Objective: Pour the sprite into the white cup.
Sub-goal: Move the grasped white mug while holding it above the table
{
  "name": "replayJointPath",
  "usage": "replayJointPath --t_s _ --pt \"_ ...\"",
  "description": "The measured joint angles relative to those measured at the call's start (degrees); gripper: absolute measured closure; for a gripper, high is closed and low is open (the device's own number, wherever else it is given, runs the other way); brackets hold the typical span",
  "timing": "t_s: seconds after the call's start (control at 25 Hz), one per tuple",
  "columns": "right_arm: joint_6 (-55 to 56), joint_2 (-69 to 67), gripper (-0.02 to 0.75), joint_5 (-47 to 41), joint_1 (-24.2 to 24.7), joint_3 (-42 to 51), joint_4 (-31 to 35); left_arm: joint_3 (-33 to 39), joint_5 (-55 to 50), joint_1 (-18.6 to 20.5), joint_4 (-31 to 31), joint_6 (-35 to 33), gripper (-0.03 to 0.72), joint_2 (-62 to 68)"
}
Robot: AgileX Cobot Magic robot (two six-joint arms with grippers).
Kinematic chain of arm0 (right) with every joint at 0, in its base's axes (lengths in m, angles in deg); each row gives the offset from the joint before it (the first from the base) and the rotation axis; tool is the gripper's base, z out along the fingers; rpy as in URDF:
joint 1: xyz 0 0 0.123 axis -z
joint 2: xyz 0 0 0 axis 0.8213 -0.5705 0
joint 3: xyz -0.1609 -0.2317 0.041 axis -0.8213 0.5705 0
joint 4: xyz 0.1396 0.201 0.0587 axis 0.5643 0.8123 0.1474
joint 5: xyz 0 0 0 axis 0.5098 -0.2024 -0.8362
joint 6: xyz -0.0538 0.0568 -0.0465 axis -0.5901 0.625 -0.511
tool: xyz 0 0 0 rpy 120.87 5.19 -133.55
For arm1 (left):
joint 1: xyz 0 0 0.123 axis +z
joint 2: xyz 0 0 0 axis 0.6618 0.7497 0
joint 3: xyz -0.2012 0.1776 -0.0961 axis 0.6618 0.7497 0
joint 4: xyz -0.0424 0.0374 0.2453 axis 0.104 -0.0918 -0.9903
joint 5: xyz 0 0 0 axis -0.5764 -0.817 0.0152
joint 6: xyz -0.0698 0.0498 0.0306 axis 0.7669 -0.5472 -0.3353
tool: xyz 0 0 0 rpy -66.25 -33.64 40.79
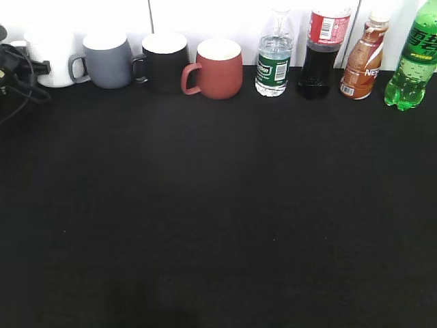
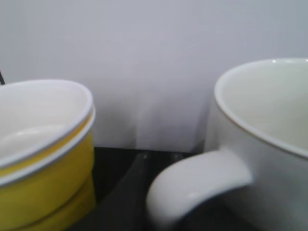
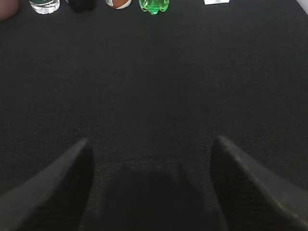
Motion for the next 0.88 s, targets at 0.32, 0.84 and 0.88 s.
replayJointPath --t_s 0.32,0.84,0.88 --pt "0.0 0.0 0.172 0.0 0.0 0.0 0.0 8.67 3.53 -0.31 5.66 1.26 0.625 -13.52" --pt "0.0 -15.27 0.229 37.58 0.0 5.65 0.4 53.3 0.73 -28.81 0.45 1.5 0.627 -57.17" --pt "0.0 -23.41 0.162 47.98 0.0 7.28 0.25 54.32 -0.57 -31.25 0.45 1.5 0.627 -57.34"
